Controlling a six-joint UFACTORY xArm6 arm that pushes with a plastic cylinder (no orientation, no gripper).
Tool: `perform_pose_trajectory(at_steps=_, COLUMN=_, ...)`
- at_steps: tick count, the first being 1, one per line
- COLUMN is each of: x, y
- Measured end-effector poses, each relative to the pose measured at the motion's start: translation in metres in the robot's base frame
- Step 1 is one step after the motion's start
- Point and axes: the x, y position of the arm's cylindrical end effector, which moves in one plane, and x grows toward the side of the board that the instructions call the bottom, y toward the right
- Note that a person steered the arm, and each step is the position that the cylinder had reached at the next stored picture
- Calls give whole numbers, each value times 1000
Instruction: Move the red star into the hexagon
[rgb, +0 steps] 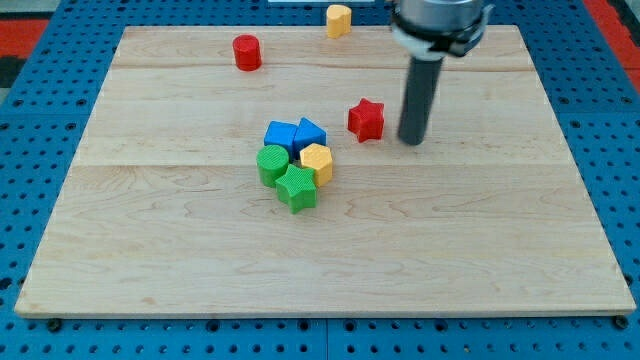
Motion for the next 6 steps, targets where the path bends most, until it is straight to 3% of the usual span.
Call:
perform_pose_trajectory(at_steps=1, x=-59, y=5)
perform_pose_trajectory(at_steps=2, x=-38, y=-65)
perform_pose_trajectory(at_steps=3, x=-1, y=-72)
perform_pose_trajectory(at_steps=6, x=21, y=-118)
